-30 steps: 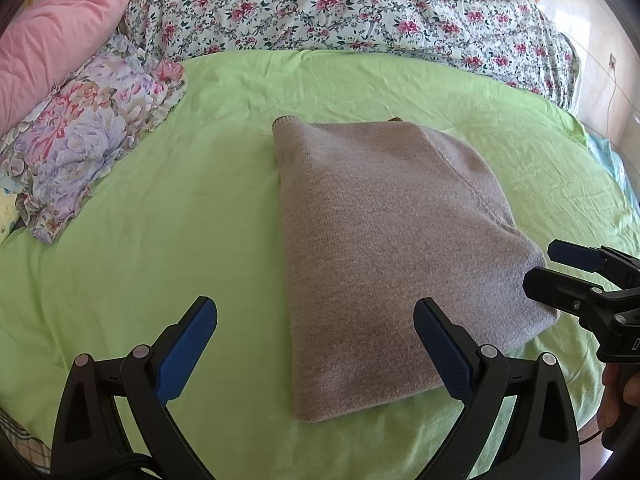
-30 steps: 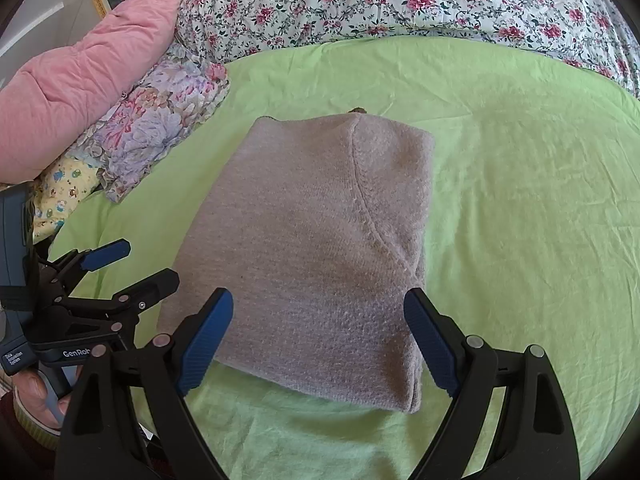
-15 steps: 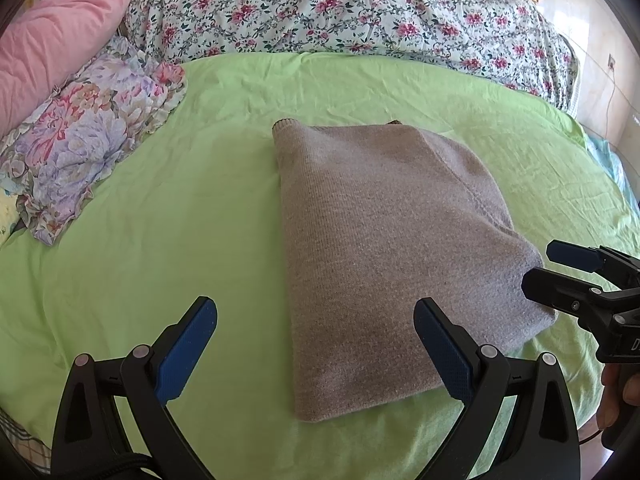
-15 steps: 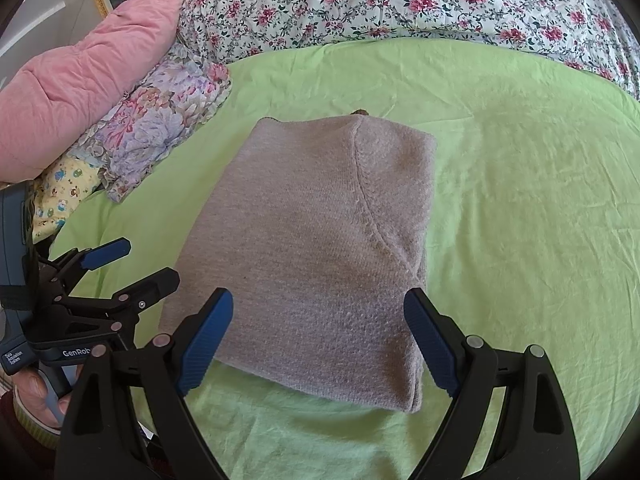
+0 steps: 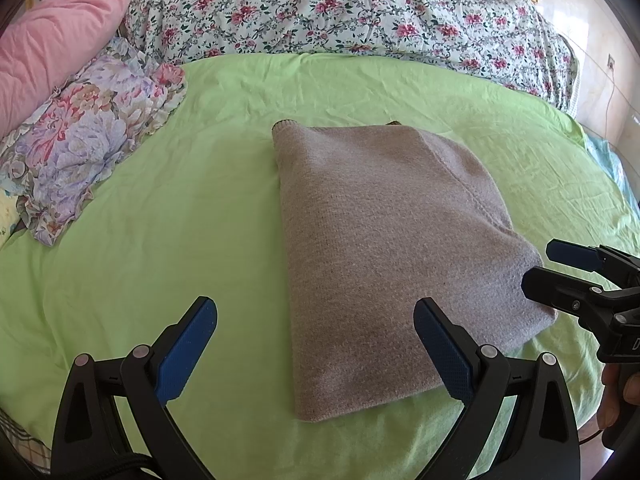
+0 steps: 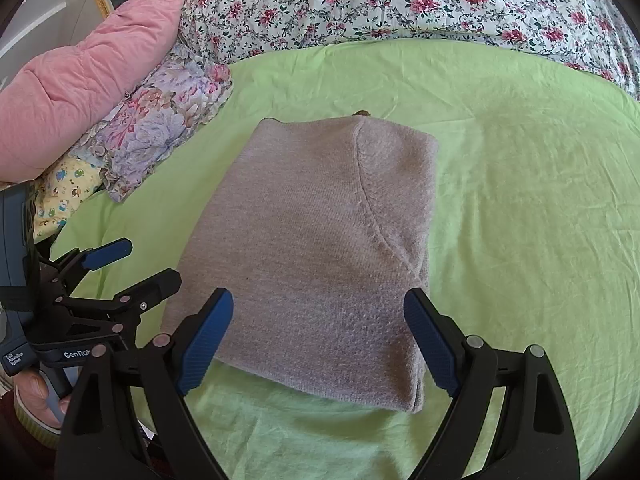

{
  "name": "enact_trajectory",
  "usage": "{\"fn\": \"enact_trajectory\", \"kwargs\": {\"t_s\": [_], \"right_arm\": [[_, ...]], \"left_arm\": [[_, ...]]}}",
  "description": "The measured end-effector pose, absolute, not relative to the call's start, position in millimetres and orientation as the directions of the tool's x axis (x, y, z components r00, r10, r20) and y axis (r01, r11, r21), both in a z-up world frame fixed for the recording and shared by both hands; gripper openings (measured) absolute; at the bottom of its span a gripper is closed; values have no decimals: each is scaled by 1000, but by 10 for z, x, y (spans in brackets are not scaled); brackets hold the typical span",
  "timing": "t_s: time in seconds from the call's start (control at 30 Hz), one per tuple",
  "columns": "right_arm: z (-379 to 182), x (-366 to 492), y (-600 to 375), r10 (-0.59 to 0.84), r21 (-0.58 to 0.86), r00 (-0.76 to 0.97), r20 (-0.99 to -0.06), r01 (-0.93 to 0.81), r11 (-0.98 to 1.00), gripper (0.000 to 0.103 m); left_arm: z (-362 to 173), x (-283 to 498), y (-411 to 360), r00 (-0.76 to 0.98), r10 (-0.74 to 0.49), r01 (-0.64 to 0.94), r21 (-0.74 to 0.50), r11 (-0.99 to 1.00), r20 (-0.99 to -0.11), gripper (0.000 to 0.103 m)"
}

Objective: Fold small clothes

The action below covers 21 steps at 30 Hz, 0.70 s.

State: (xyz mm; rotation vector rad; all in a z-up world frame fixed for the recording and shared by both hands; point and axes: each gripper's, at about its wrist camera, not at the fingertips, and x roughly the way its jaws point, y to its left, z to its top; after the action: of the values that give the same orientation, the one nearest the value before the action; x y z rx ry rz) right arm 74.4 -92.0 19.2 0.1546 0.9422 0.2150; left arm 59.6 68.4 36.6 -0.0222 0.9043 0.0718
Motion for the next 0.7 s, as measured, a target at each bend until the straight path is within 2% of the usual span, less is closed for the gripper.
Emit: {"fn": "enact_trajectory", "kwargs": {"t_s": [0.7], "right_arm": [[271,835,-1015,241,224,582,-776,-103,969,87]], "left_arm": [[387,674,744,624,53,-83,1,997,-779,99]]}}
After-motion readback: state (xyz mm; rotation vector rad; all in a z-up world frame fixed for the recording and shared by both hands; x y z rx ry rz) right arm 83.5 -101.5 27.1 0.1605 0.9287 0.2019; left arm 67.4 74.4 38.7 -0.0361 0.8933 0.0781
